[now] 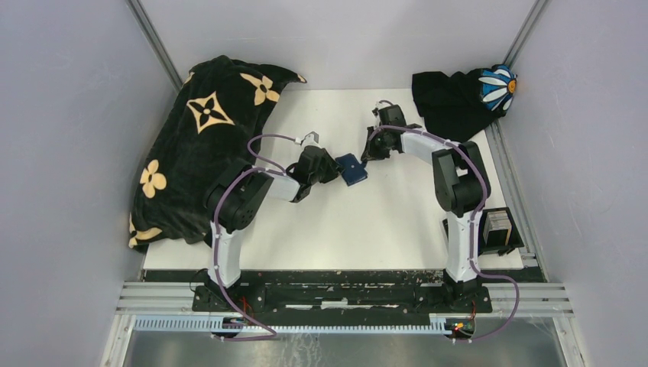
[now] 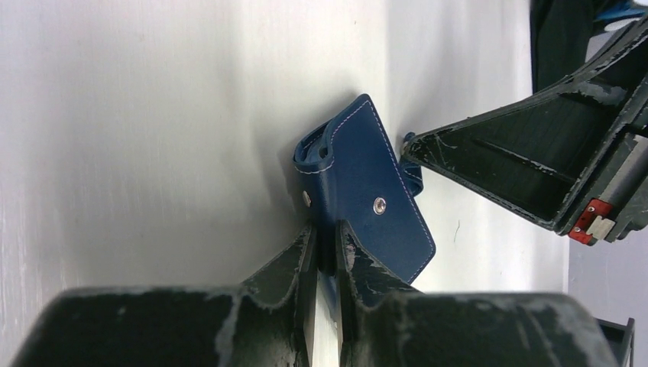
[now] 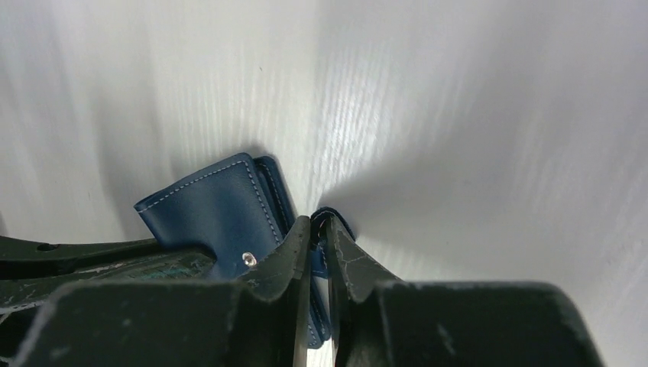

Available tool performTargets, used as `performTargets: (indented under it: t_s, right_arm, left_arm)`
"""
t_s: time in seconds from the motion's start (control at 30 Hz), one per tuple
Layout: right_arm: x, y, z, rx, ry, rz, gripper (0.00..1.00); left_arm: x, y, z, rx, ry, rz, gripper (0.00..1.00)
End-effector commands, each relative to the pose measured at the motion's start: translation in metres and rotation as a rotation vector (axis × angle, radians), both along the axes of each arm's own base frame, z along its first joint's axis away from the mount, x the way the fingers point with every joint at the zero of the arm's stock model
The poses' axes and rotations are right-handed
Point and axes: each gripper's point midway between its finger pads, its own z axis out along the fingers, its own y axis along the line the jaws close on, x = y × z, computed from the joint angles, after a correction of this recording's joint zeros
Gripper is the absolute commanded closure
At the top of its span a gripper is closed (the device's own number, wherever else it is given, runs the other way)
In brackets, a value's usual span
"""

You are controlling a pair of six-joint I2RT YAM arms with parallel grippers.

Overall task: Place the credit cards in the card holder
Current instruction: Open the card holder at the center of the board.

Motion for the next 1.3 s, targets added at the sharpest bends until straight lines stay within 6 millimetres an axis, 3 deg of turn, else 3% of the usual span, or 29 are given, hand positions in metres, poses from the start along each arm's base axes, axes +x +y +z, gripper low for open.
performTargets:
  t_s: [0.0, 0.37, 0.53, 0.63, 0.73, 0.77, 0.8, 1.1, 1.27]
  right_arm:
    - [-0.01, -0.043, -0.007, -0.061, 0.031, -0.121, 0.85]
    - [-0.04, -0.066, -0.002, -0.046, 0.028, -0.233, 0.84]
    - [-0.05, -0.071, -0.003, -0.057, 0.022, -0.244, 0.75]
    - [-0.052, -0.072, 0.007, -0.058, -0.007, -0.238, 0.68]
    - [-0.051, -0.071, 0.029, -0.07, -0.066, -0.217, 0.39]
    - [-0.051, -0.071, 0.038, -0.077, -0.088, -0.213, 0.07]
    - [-0.051, -0.071, 0.051, -0.08, -0.119, -0.208, 0.0]
    - [-0.078, -0.089, 0.146, -0.22, -0.413, -0.223, 0.0]
    - [-0.091, -0.124, 0.173, -0.136, -0.51, -0.549, 0.0]
  left_arm:
    - [-0.097, 0.082, -0.109, 0.427, 0.401, -0.038, 0.81]
    - [-0.103, 0.099, -0.099, 0.463, 0.389, 0.001, 0.76]
    - [-0.103, 0.102, -0.091, 0.463, 0.376, 0.021, 0.61]
    - [-0.097, 0.096, -0.078, 0.432, 0.343, 0.024, 0.52]
    - [-0.09, 0.09, -0.064, 0.408, 0.313, 0.021, 0.48]
    - [-0.087, 0.088, -0.059, 0.399, 0.301, 0.022, 0.47]
    - [-0.085, 0.086, -0.054, 0.392, 0.288, 0.022, 0.46]
    - [-0.078, 0.06, 0.013, 0.329, 0.125, -0.02, 0.45]
    - [-0.085, 0.03, 0.05, 0.297, 0.016, -0.116, 0.44]
